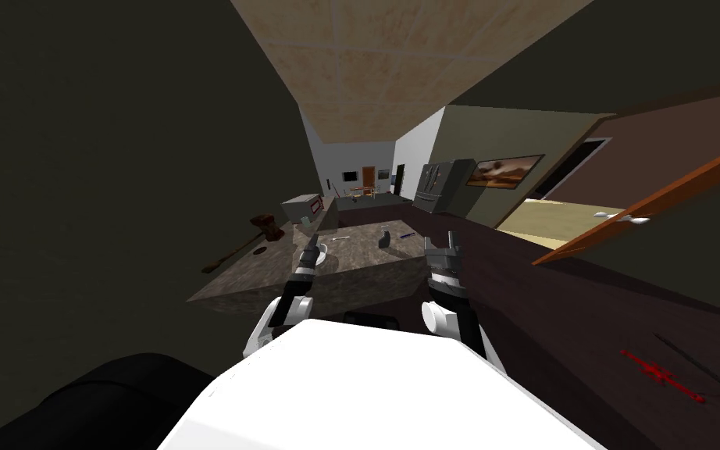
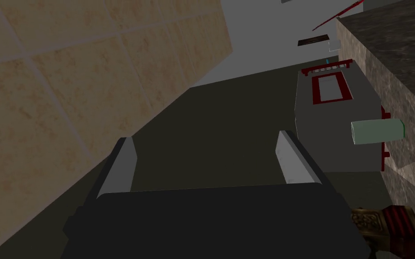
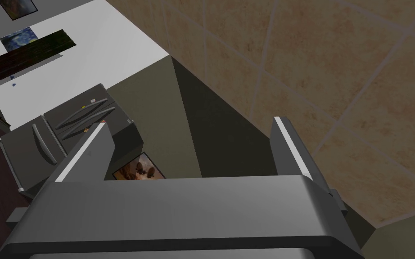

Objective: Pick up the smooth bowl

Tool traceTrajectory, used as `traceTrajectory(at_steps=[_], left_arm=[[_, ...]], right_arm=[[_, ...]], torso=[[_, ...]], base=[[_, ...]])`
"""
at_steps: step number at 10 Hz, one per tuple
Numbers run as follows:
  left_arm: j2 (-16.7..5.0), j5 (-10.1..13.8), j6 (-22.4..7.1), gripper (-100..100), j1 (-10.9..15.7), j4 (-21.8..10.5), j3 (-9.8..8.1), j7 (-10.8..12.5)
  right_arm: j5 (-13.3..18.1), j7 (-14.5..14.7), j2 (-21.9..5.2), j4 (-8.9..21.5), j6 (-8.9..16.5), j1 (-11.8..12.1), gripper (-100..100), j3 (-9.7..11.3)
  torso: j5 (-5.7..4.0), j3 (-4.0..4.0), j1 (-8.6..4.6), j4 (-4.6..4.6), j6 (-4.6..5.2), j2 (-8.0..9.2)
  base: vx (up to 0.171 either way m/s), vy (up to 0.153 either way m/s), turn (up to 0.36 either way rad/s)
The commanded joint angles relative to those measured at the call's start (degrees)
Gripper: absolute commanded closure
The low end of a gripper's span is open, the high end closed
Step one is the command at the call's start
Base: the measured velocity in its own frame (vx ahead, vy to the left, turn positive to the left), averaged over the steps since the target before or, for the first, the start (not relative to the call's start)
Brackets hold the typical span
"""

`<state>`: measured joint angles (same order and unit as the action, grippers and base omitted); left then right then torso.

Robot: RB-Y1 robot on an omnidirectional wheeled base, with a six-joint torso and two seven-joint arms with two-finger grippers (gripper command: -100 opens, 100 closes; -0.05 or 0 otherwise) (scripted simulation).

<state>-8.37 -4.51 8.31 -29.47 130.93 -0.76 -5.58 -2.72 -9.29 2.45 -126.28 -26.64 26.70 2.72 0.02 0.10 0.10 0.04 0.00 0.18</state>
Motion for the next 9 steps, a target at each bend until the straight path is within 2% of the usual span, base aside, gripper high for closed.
traceTrajectory(at_steps=[1,7,8,9], left_arm=[[-0.3,0.2,-2.4,-100,0.3,0.2,-0.18,0.3],[-1.5,2.1,-12.5,-100,0.9,1.9,-1.46,2.1],[-1.5,2.1,-13.2,-100,0.9,1.9,-1.46,2.1],[-1.8,2.8,-15.4,-100,1.2,2.5,-1.92,2.7]], right_arm=[[0.0,0.0,0.0,0.0,0.0,0.0,0,0.0],[0.0,0.0,0.0,0.0,0.0,0.0,0,0.0],[0.0,0.0,0.0,0.0,0.0,0.0,0,0.0],[0.0,0.0,0.0,0.0,0.0,0.0,0,0.0]], torso=[[0.00,0.00,0.00,0.00,0.00,0.00],[0.00,0.00,0.01,0.00,0.00,0.00],[0.00,0.01,-0.01,0.00,-0.01,0.00],[-0.01,-0.03,-0.06,-0.01,-0.02,-0.06]], base=[[-0.050,0.017,-0.045],[-0.052,0.021,-0.062],[-0.028,0.004,0.002],[-0.044,0.019,-0.090]])
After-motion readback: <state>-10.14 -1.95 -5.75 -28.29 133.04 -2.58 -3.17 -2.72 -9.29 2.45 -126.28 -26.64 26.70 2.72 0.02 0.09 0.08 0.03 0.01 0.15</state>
